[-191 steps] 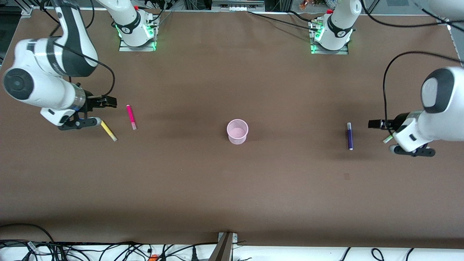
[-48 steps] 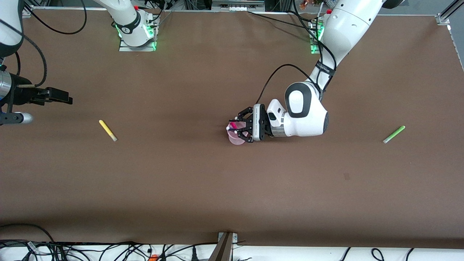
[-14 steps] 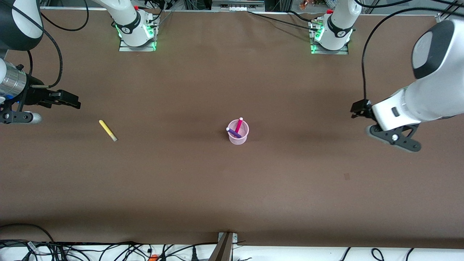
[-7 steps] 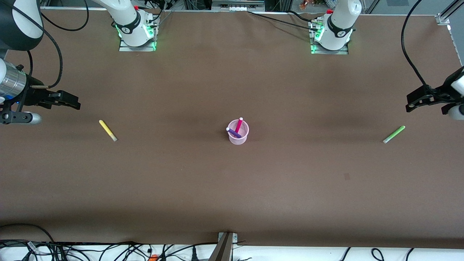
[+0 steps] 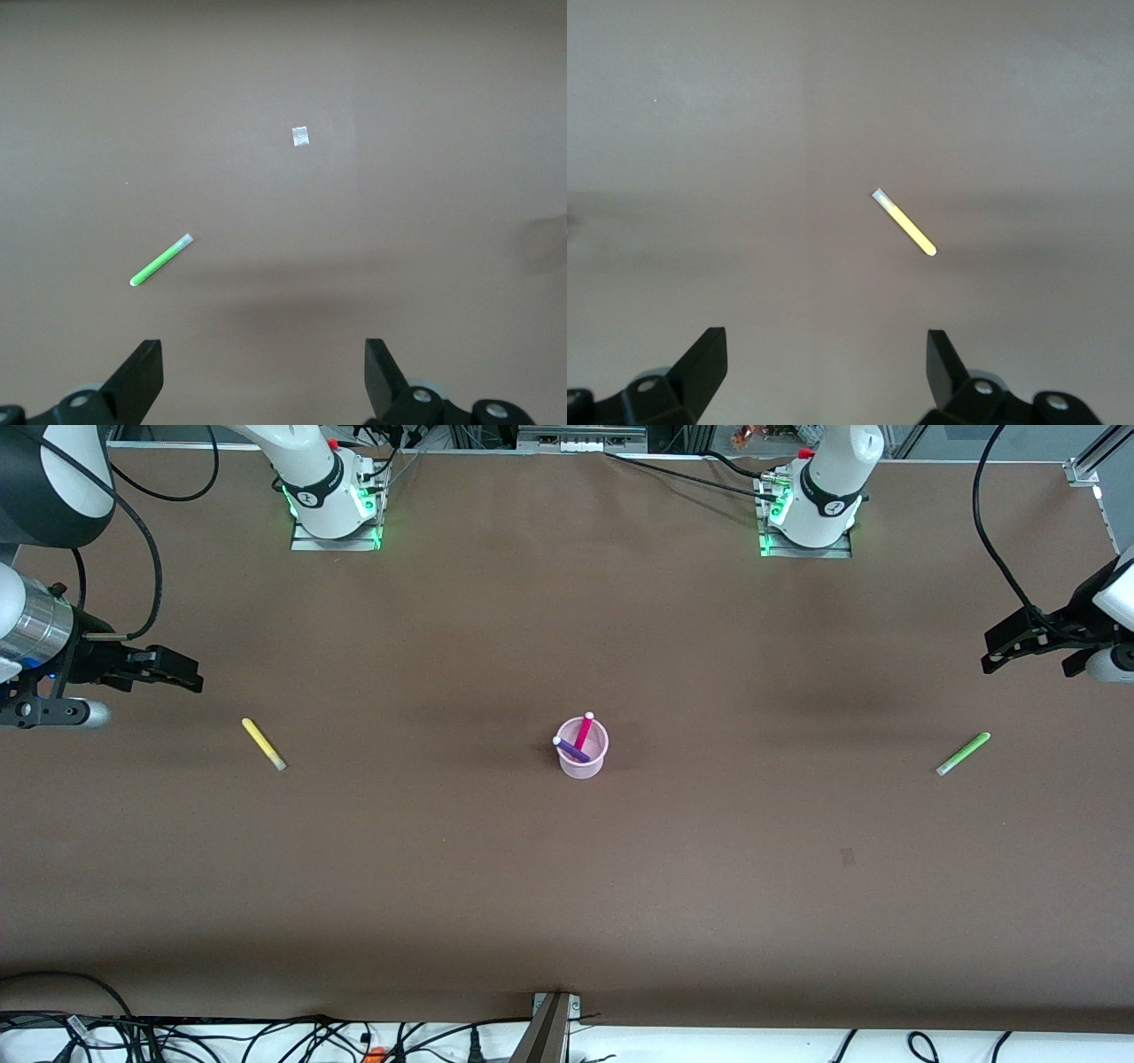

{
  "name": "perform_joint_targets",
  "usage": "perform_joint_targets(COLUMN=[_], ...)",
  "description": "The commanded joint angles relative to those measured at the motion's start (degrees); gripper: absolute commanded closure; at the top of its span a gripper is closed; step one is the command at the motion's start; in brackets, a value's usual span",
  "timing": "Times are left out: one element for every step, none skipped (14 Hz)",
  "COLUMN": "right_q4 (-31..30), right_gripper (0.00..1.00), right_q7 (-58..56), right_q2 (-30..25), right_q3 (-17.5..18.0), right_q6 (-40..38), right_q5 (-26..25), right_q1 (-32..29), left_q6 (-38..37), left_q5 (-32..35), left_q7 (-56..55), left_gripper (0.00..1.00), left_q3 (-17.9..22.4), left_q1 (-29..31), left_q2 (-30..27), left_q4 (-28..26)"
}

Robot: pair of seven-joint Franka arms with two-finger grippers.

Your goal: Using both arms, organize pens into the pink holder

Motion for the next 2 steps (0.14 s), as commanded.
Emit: perform_joint_targets(right_q4=[-0.83,-0.22], right_gripper=[0.0,0.0], right_q7=[0.87,0.78], right_q2=[-0.72,-0.37], right_q3=[0.16,0.07], right_q6=[0.47,0.13], right_q5=[-0.97,-0.97], right_q1=[0.43,0.43], left_q6=[-0.94,-1.03], left_q5=[0.18,0.71], left_q7=[-0.37,-0.46], left_gripper=[0.0,0.0], left_q3=[-0.38,-0.56], left_q1=[-0.08,-0.42], left_q2=[0.12,0.21], left_q4=[0.2,0.29])
